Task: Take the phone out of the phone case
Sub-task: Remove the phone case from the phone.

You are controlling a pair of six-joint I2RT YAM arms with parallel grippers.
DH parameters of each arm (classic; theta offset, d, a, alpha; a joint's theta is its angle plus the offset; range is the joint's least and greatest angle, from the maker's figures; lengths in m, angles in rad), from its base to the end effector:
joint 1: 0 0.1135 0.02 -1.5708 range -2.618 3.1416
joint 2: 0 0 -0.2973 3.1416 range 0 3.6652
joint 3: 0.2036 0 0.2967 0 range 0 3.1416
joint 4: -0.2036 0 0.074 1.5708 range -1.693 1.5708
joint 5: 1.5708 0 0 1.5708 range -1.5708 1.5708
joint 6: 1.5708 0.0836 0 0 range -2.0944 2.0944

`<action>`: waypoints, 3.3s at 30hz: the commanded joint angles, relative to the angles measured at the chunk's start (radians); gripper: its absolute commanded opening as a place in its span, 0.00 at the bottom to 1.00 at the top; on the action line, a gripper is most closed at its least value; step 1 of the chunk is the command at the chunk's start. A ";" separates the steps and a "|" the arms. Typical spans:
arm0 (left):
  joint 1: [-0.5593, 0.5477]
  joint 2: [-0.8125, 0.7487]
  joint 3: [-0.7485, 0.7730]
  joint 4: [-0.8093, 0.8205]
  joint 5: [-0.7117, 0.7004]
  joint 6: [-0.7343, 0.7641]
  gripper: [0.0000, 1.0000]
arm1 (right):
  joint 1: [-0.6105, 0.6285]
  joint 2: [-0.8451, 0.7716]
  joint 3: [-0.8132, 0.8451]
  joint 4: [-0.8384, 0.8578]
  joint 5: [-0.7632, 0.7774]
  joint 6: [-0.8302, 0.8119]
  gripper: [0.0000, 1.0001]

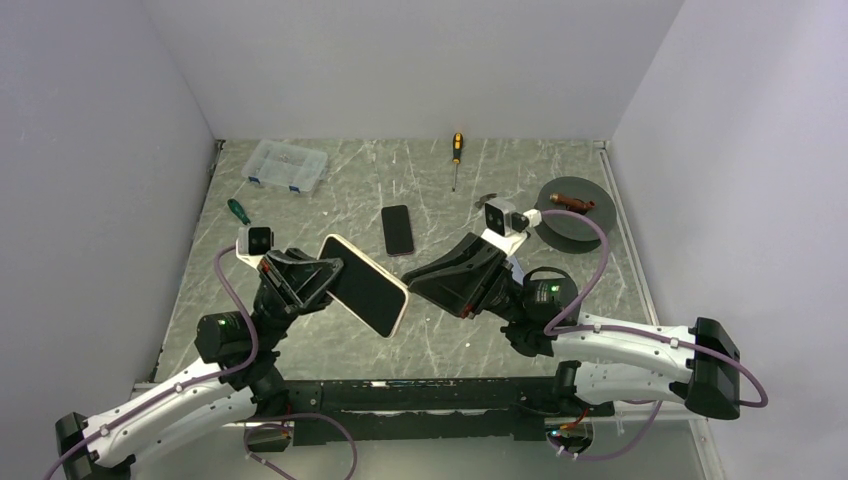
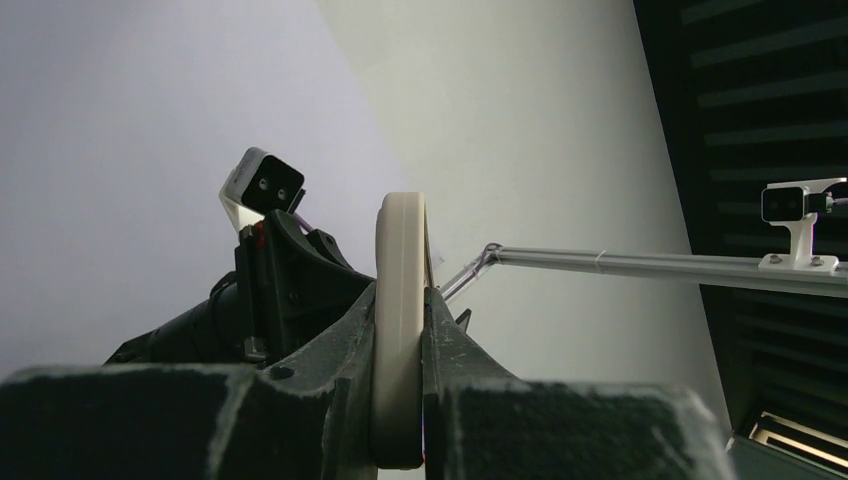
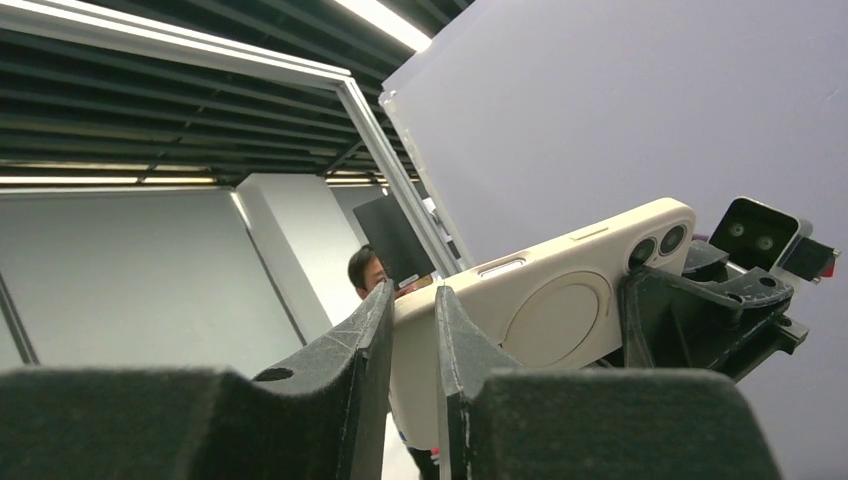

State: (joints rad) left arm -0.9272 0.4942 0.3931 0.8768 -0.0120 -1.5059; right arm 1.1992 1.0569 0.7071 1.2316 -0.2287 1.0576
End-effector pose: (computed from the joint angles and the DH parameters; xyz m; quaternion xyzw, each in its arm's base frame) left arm 0.1004 -0.1321 0.3952 -0.1158 0.3695 -0.8639 0.3220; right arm 0.0790 0.2549 0.4491 -0.1309 0.3271 0.8616 0.3655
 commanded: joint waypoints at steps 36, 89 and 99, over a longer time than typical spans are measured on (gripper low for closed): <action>0.008 -0.266 0.124 -0.653 -0.173 0.330 0.00 | 0.034 -0.235 0.021 -0.874 0.391 -0.132 0.71; 0.007 -0.247 0.021 -0.656 -0.150 0.267 0.00 | 0.023 -0.195 -0.226 0.002 0.291 -0.009 0.17; 0.007 -0.176 -0.021 -0.613 -0.136 0.236 0.00 | 0.023 -0.164 -0.120 0.091 0.062 -0.052 0.23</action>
State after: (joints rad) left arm -0.9226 0.2588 0.4198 0.3187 -0.1287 -1.2625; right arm 1.2083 0.9096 0.4671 1.0271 0.0162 1.0016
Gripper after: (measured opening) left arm 0.178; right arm 0.237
